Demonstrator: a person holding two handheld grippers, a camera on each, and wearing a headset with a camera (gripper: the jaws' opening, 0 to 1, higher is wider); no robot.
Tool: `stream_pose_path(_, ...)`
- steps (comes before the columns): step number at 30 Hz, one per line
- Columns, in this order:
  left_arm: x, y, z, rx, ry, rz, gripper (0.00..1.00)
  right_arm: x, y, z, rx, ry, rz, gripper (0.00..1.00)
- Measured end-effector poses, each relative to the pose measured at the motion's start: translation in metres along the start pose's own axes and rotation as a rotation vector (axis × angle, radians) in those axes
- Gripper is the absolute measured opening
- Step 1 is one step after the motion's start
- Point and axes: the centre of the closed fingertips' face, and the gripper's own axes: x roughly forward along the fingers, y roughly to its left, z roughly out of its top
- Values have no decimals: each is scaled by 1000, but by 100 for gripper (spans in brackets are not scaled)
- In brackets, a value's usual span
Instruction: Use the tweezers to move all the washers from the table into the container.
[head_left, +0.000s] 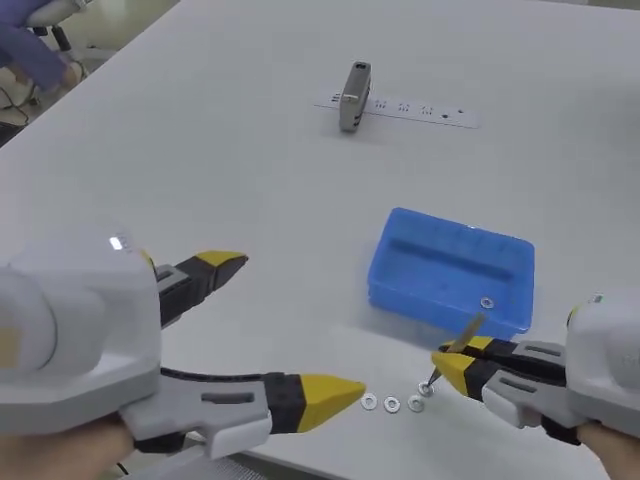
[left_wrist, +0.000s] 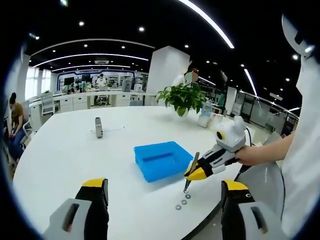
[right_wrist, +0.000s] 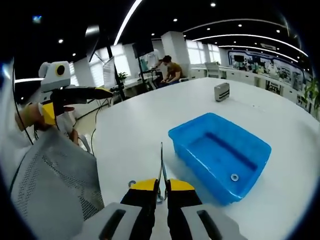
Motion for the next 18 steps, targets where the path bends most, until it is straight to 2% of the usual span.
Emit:
stream_pose_path(4,-1,1,1,3,-3,3,95,2,9,-3,-95,24,24,5)
stream_pose_path(9,0,0,1,9,-1,0,95,4,11,-3,-205,54,11,4)
stream_pose_path(14,1,-2,2,14,-2,-4,95,6,10,-2,-235,64,11,4)
stream_pose_path(18,0,-1,2,12,-4,-1,95,5,7,-3,-231,61,3,4)
